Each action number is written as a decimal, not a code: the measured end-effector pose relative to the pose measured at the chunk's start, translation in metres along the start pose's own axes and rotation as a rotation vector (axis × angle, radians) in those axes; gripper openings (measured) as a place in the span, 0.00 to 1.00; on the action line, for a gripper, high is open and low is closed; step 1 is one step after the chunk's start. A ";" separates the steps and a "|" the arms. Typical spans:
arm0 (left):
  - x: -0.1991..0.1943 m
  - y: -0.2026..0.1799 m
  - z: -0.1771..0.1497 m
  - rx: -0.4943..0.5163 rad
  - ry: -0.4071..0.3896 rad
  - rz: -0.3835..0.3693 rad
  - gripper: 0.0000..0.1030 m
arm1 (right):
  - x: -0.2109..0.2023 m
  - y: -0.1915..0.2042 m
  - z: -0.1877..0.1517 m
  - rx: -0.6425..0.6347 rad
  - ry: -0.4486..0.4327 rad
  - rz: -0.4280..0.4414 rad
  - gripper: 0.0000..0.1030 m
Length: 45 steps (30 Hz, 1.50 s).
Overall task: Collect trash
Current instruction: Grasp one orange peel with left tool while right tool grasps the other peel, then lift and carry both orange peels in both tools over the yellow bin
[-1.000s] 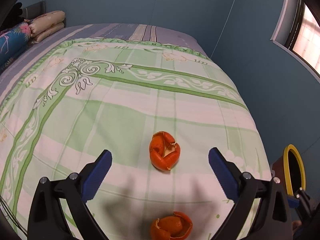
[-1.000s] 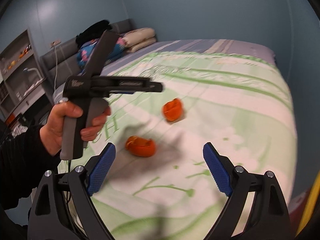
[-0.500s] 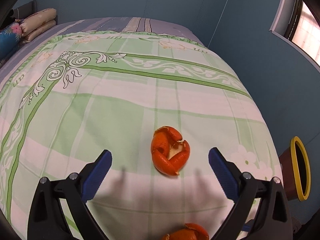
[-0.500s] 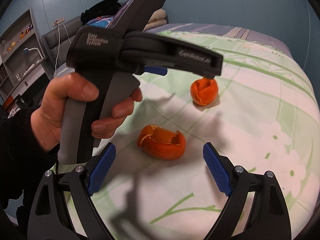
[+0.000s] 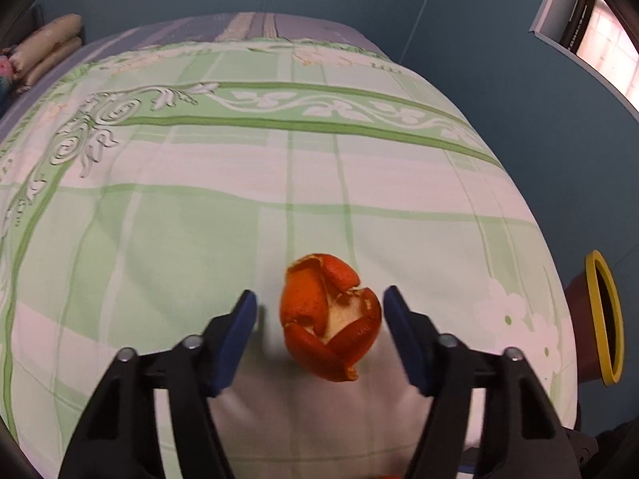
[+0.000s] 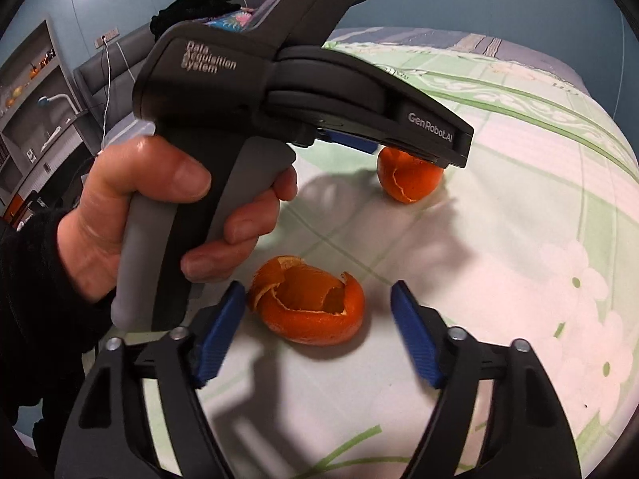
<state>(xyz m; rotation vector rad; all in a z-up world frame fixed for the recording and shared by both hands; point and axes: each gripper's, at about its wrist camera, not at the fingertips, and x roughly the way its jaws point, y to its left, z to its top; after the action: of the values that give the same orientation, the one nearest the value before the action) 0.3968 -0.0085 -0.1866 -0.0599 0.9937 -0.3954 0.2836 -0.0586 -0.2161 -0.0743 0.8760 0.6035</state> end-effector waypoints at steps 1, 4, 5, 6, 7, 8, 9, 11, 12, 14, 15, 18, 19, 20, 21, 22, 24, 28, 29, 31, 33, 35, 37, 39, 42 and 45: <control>0.003 0.000 0.000 0.008 0.010 -0.012 0.45 | 0.001 -0.001 0.000 0.004 0.009 0.007 0.60; 0.004 0.000 0.001 0.011 0.003 -0.014 0.35 | 0.003 -0.002 0.000 0.010 0.021 0.010 0.49; 0.003 0.000 0.001 0.016 0.000 -0.015 0.34 | 0.002 -0.002 0.000 0.010 0.021 0.010 0.46; 0.002 0.000 0.002 0.018 -0.004 -0.014 0.31 | 0.001 -0.002 0.000 0.011 0.023 0.010 0.45; 0.001 0.001 0.002 0.017 -0.005 -0.014 0.30 | 0.001 -0.003 0.000 0.016 0.023 0.014 0.44; 0.000 0.001 0.003 0.018 -0.006 -0.015 0.29 | 0.000 -0.004 0.000 0.021 0.025 0.018 0.43; 0.000 0.002 0.003 0.019 -0.007 -0.011 0.28 | -0.001 -0.005 0.000 0.023 0.028 0.021 0.41; -0.003 0.002 0.003 0.018 -0.013 -0.004 0.27 | -0.004 -0.006 0.001 0.021 0.026 0.020 0.40; -0.004 0.003 0.004 0.016 -0.015 0.000 0.26 | -0.005 -0.006 0.001 0.021 0.028 0.017 0.39; -0.008 0.005 0.005 0.007 -0.023 -0.001 0.26 | -0.007 -0.008 0.000 0.018 0.032 0.016 0.38; -0.011 0.006 0.006 0.002 -0.030 -0.002 0.26 | -0.010 -0.011 -0.001 0.017 0.033 0.015 0.36; -0.024 0.007 0.008 -0.004 -0.052 -0.001 0.26 | -0.018 -0.016 -0.003 0.014 0.028 0.010 0.36; -0.028 0.007 0.008 -0.005 -0.061 0.003 0.26 | -0.023 -0.016 -0.004 0.011 0.027 0.005 0.36; -0.033 0.006 0.009 -0.005 -0.069 0.004 0.26 | -0.029 -0.018 -0.005 0.008 0.020 -0.002 0.35; -0.038 0.006 0.009 -0.005 -0.076 0.003 0.25 | -0.033 -0.019 -0.006 0.008 0.017 -0.005 0.35; -0.044 0.006 0.009 -0.006 -0.086 0.004 0.26 | -0.039 -0.021 -0.008 0.008 0.013 -0.009 0.35; -0.055 0.003 0.008 -0.008 -0.103 0.009 0.25 | -0.054 -0.026 -0.012 0.014 0.001 -0.019 0.35; -0.081 -0.008 0.001 -0.001 -0.148 0.007 0.25 | -0.090 -0.043 -0.023 0.046 -0.028 -0.020 0.35; -0.086 -0.010 -0.001 -0.003 -0.155 0.007 0.25 | -0.098 -0.046 -0.024 0.053 -0.035 -0.022 0.35; -0.101 -0.017 -0.005 -0.015 -0.176 -0.003 0.25 | -0.122 -0.055 -0.027 0.077 -0.058 -0.020 0.35; -0.117 -0.028 -0.011 -0.017 -0.203 -0.002 0.25 | -0.144 -0.062 -0.033 0.087 -0.086 -0.039 0.35; -0.130 -0.041 -0.015 -0.013 -0.220 0.004 0.25 | -0.169 -0.070 -0.040 0.102 -0.122 -0.058 0.35; -0.145 -0.057 -0.019 -0.004 -0.246 -0.012 0.25 | -0.188 -0.073 -0.044 0.118 -0.156 -0.075 0.35; -0.156 -0.073 -0.022 0.005 -0.259 -0.007 0.25 | -0.211 -0.076 -0.044 0.138 -0.199 -0.100 0.35; -0.173 -0.102 -0.025 0.041 -0.289 -0.016 0.25 | -0.241 -0.082 -0.048 0.162 -0.258 -0.133 0.35; -0.187 -0.132 -0.026 0.088 -0.316 -0.037 0.25 | -0.273 -0.092 -0.056 0.191 -0.325 -0.175 0.35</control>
<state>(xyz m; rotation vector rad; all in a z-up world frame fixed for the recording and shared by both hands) 0.2462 -0.0622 -0.0205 -0.0589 0.6635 -0.4474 0.1602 -0.2792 -0.0668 0.1171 0.5997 0.3528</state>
